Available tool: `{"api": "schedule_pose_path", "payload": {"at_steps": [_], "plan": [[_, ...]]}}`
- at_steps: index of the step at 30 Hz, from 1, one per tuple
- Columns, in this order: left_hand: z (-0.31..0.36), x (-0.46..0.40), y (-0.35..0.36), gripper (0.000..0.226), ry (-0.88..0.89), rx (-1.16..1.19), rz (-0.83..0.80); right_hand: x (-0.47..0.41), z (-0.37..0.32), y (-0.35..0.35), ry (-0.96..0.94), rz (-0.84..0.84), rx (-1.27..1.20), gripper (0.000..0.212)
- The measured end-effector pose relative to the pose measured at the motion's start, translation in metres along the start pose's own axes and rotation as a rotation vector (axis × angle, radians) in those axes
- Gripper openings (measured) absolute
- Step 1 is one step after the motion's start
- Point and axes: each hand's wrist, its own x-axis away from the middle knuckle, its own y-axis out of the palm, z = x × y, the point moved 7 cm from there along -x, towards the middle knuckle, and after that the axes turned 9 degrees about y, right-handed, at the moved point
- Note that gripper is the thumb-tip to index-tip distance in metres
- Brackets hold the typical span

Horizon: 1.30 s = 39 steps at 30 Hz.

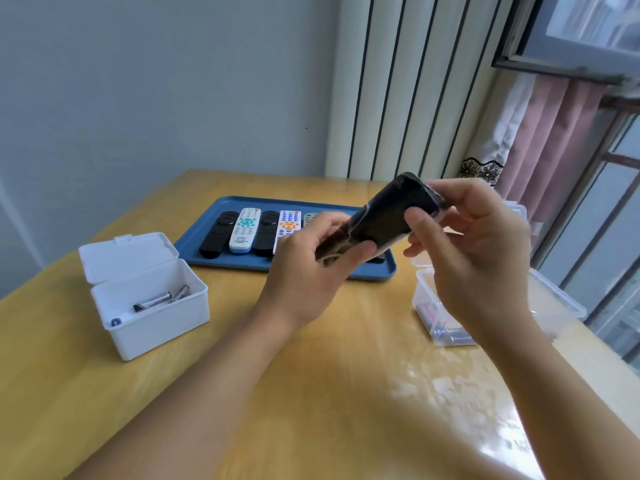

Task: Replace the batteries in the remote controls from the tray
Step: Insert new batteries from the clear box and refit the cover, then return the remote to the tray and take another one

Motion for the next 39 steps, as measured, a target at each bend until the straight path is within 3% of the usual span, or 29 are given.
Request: {"api": "schedule_pose_path", "payload": {"at_steps": [3, 5, 9, 13, 16, 23, 27, 31, 36, 39], "plan": [[-0.022, -0.003, -0.020, 0.067, 0.001, -0.240, 0.182, 0.004, -0.017, 0.014, -0.204, 0.083, 0.264, 0.018], [-0.044, -0.003, -0.022, 0.066, -0.130, -0.215, 0.178, -0.005, -0.011, 0.033, -0.247, 0.036, 0.425, 0.016], [-0.077, 0.004, -0.019, 0.052, -0.318, -0.154, 0.184, -0.042, 0.038, 0.078, -0.004, -0.213, 0.759, 0.014], [-0.080, 0.002, -0.025, 0.043, -0.285, -0.125, 0.238, -0.057, 0.082, 0.106, 0.127, -0.381, 0.896, 0.009], [-0.079, 0.001, -0.025, 0.037, -0.261, -0.154, 0.212, -0.058, 0.098, 0.116, 0.187, -0.456, 0.963, 0.019], [-0.083, 0.003, -0.016, 0.030, -0.247, -0.234, 0.093, -0.041, 0.106, 0.129, 0.186, -0.692, 1.103, 0.025], [-0.081, 0.003, -0.016, 0.024, -0.243, -0.214, 0.102, -0.042, 0.113, 0.127, 0.218, -0.683, 1.116, 0.032], [-0.079, 0.003, -0.016, 0.022, -0.240, -0.207, 0.106, -0.048, 0.115, 0.130, 0.270, -0.677, 1.115, 0.020], [-0.073, 0.004, -0.030, 0.028, -0.232, -0.275, 0.252, -0.080, 0.107, 0.149, 0.411, -0.522, 0.893, 0.019], [-0.079, 0.004, -0.033, 0.034, -0.259, -0.418, 0.206, -0.089, 0.109, 0.162, 0.566, -0.516, 0.825, 0.023]]}}
